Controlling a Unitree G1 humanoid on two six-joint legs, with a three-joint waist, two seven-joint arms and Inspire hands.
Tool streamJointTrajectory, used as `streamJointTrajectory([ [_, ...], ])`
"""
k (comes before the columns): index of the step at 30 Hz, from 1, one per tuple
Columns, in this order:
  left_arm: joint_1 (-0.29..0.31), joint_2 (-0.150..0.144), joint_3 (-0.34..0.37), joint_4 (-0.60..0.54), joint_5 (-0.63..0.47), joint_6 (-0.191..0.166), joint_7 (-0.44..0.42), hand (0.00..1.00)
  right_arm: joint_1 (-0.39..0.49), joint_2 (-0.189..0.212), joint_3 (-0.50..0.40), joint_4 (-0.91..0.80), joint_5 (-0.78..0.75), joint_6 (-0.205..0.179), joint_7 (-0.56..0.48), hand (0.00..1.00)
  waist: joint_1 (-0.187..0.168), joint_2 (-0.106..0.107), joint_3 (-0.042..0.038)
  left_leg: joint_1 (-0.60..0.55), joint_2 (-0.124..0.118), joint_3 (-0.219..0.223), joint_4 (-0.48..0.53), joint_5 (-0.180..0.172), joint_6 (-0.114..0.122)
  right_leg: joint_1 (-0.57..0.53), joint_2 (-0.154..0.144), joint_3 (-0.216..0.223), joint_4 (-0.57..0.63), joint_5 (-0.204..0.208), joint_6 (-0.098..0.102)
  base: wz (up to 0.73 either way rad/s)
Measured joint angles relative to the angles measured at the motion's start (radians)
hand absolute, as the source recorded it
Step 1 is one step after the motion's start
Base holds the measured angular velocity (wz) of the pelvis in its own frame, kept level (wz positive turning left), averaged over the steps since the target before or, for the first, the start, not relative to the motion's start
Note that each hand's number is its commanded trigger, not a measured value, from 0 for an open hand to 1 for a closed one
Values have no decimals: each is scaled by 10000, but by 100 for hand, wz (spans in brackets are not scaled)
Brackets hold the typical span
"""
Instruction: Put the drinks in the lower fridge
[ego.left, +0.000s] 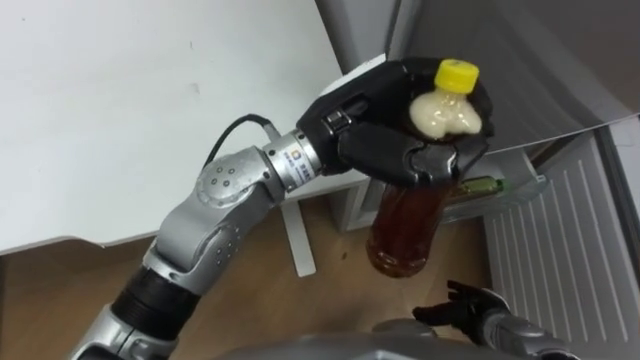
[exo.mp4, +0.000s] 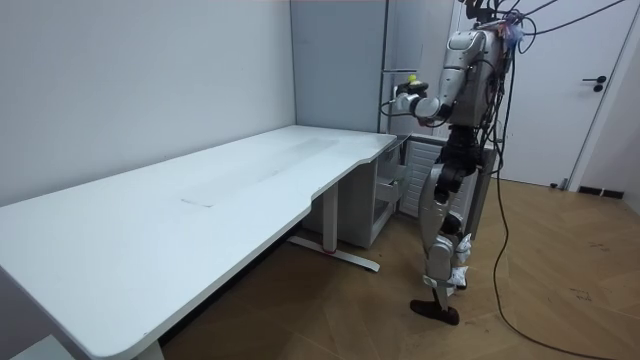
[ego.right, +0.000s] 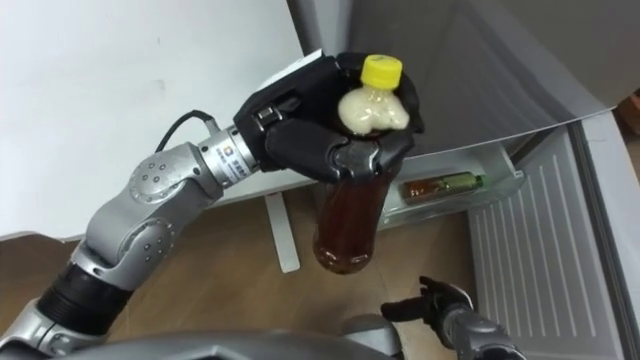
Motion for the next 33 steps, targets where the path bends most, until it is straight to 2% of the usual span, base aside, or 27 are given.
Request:
streamJointTrajectory([
  [3, 48, 3, -78, 525, 40, -2, -1, 100, 203, 8, 249, -1527, -839, -7, 319, 0, 42, -24, 1, 0, 34, 124, 31, 5, -7, -142, 22, 156, 133, -2, -1, -13],
  [11, 95, 136, -100, 851, 81, -17, -1, 100, 1060, -27, 421, -4105, -968, -17, 1312, 0, 182, -52, -9, -160, 38, 292, 72, 6, -4, -434, -17, 181, 330, -10, -13, -5],
  [14, 94, 228, -59, 961, 226, -168, 1, 100, 1218, -64, 422, -4694, -967, -49, 1747, 0, 262, -177, 14, -52, 41, 365, 61, 9, -2, -422, -17, 295, 409, -18, -18, -10],
  [17, 97, 524, -32, 961, 599, -227, 1, 100, 1425, -215, 425, -5108, -976, -74, 2129, 0, 316, -419, 13, -25, 45, 367, 88, 9, -2, -409, -19, 307, 460, -20, -18, 0],
  [19, 98, 591, 4, 961, 1008, -229, 3, 100, 1566, -362, 429, -5311, -991, -78, 2404, 0, 444, -611, -28, -107, 50, 347, 140, 7, 0, -448, -16, 304, 460, -11, -32, 0],
  [21, 97, 583, -6, 960, 1316, -312, 3, 100, 1624, -469, 429, -5324, -1010, -79, 2633, 0, 493, -670, -61, -168, 53, 336, 189, 2, 3, -464, -16, 275, 460, 3, -50, 0],
  [29, 96, 575, -12, 956, 2060, -1013, 34, 100, 1797, -552, 528, -5414, -844, -190, 3774, 0, 542, -618, -75, -183, 86, 321, 217, 1, -5, -460, 11, 219, 456, 15, -68, 0],
  [33, 96, 583, -24, 956, 2126, -1224, 64, 100, 1907, -938, 725, -5791, -839, -260, 4467, 0, 532, -572, -80, -250, 76, 316, 219, 2, -4, -522, -3, 184, 462, 15, -68, 0],
])
